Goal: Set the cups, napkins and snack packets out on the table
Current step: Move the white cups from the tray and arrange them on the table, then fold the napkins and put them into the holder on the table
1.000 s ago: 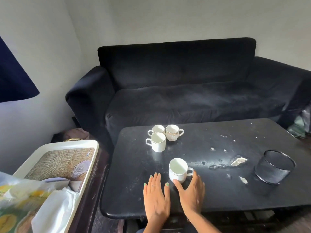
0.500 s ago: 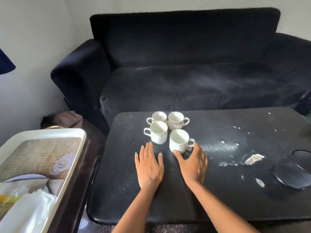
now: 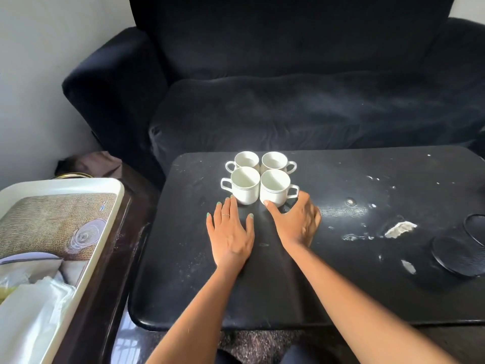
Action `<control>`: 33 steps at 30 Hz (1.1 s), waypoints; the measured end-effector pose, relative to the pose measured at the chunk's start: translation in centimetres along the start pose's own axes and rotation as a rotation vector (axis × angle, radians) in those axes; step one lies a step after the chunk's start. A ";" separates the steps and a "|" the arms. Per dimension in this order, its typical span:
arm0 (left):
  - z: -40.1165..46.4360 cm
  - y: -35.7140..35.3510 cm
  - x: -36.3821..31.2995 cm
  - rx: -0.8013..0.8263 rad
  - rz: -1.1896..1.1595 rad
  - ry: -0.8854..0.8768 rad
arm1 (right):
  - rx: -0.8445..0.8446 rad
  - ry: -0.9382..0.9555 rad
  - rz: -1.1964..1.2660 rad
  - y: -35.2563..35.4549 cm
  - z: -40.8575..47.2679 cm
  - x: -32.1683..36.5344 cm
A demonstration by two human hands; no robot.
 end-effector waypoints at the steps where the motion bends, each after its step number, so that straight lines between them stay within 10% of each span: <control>1: 0.0 0.0 0.0 -0.003 0.000 0.000 | -0.003 -0.001 0.002 -0.1 0.1 0.0; 17: -0.7 0.2 0.1 -0.030 -0.087 0.038 | 0.011 -0.010 -0.066 0.6 -1.1 -0.5; 33: -8.0 5.7 1.3 0.503 0.033 -0.156 | 0.612 0.364 -0.245 7.2 -9.4 1.0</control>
Point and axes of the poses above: each hand's wrist, its own z-axis towards the middle knuckle, its own y-axis out of the back of the hand, x = y × z, the point moved 4 cm from there along z, towards the middle knuckle, and after that the axes turned 11 degrees about -x, right-handed, at the moved point
